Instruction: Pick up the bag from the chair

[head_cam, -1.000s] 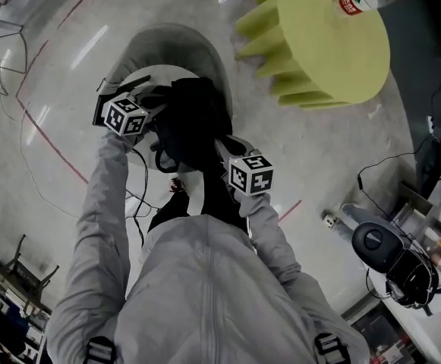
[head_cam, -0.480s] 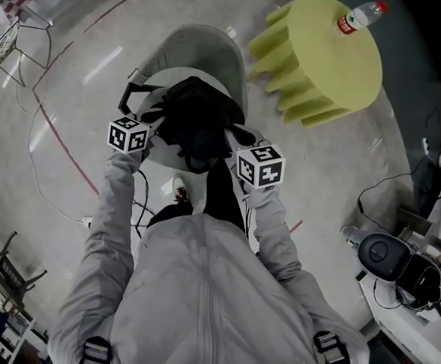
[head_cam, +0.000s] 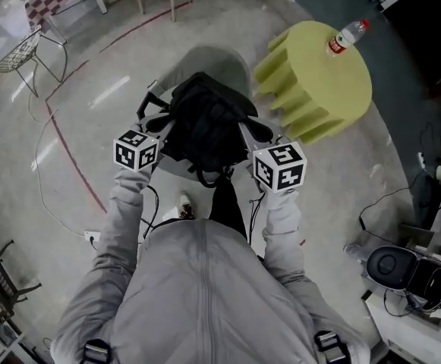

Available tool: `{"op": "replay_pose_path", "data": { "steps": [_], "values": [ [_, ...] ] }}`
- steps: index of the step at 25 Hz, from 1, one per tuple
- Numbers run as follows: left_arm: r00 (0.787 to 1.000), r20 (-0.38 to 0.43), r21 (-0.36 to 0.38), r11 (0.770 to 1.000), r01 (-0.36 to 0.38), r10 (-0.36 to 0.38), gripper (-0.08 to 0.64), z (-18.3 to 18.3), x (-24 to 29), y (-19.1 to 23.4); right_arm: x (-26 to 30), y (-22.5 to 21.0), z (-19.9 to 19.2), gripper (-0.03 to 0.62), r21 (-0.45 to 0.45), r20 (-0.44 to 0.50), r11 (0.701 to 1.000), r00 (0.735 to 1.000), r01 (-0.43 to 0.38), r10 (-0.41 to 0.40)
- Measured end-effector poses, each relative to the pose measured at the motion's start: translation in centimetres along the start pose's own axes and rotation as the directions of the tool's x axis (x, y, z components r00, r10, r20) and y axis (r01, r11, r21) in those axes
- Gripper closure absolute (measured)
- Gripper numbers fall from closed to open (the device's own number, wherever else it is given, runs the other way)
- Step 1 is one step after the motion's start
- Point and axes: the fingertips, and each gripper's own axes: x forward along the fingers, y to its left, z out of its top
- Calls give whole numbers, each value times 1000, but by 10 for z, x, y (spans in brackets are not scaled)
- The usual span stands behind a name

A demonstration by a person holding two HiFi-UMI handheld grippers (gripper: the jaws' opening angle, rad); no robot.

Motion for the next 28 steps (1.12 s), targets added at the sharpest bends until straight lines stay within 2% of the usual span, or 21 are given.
{"op": "replay_pose_path", "data": {
  "steps": [3, 6, 9, 11, 15, 19, 28],
  "values": [
    [1000, 17, 82, 996, -27, 26, 535, 18, -14, -11, -16, 8, 16, 568, 12, 37, 1000, 999, 3, -3],
    [998, 54, 125, 992, -33, 26, 535, 37, -32, -21, -32, 19, 32, 567, 3, 70, 1000, 997, 8, -8],
    [997, 76, 203, 978, -48, 33, 535, 55, -47, -31, -45, 25, 49, 568, -13, 108, 1000, 994, 27, -26],
    [996, 85, 228, 972, -48, 29, 535, 63, -55, -38, -54, 29, 57, 566, -34, 125, 999, 992, 41, -37],
    [990, 138, 231, 971, -56, 25, 535, 81, -78, -52, -73, 44, 76, 566, -90, 171, 995, 985, 49, -33],
    [978, 201, 235, 966, -111, 64, 537, 97, -95, -58, -85, 55, 89, 567, -116, 208, 992, 978, 49, -24],
    [954, 290, 218, 965, -146, 79, 537, 116, -129, -71, -106, 78, 108, 567, -105, 253, 994, 967, 1, 26]
  ]
}}
